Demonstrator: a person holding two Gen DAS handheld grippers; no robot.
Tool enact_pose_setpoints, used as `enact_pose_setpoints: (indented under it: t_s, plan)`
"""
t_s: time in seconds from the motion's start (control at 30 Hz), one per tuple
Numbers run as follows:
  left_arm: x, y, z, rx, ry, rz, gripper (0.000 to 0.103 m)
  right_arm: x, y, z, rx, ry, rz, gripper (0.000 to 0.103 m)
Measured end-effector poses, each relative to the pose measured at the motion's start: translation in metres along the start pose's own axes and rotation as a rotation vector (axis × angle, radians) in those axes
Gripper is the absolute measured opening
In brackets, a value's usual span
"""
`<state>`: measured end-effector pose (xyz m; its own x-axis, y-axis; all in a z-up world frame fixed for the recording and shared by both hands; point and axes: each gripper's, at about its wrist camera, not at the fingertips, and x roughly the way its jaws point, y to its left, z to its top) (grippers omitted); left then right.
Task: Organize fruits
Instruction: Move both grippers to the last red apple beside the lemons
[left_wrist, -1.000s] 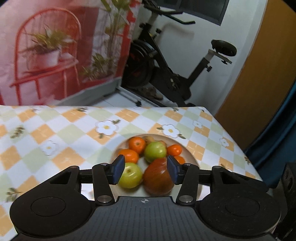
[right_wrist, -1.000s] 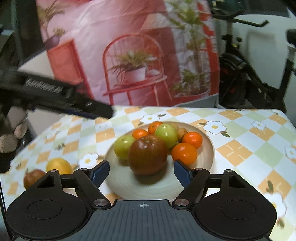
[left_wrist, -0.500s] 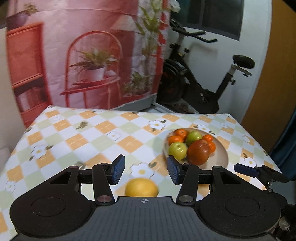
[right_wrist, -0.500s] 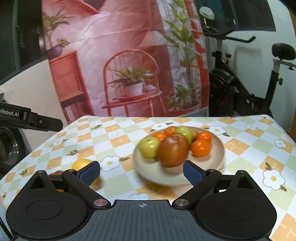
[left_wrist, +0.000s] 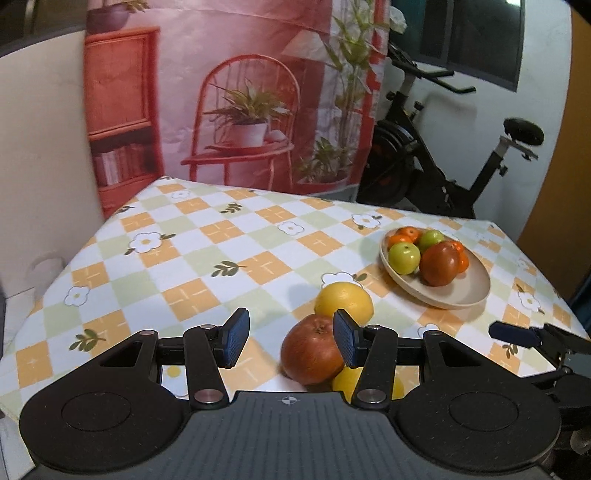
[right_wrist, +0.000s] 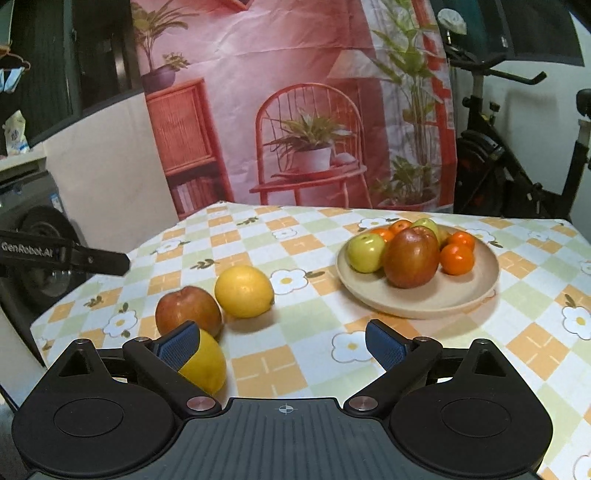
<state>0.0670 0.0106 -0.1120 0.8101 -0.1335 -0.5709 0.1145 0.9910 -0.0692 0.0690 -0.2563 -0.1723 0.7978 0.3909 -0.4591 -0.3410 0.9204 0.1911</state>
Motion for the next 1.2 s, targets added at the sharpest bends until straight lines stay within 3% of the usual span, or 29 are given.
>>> enact_pose_setpoints:
  t_s: [0.3, 0.67, 0.73, 1.2]
  plan:
    - [-0.011, 0.008, -0.014, -0.019, -0.052, 0.029, 0.053, -0.004, 0.010, -0.007, -0.054, 0.015, 0.016, 0.095]
    - [0.011, 0.015, -0.027, -0.065, 0.034, -0.090, 0.048, 0.014, 0.020, -0.014, -0.111, 0.085, 0.078, 0.091]
    - [0.013, 0.019, -0.028, -0.082, 0.041, -0.089, 0.044, 0.016, 0.024, -0.016, -0.129, 0.097, 0.088, 0.091]
    - [0.014, 0.023, -0.022, -0.087, 0.037, -0.089, 0.044, 0.016, 0.022, -0.012, -0.120, 0.091, 0.097, 0.090]
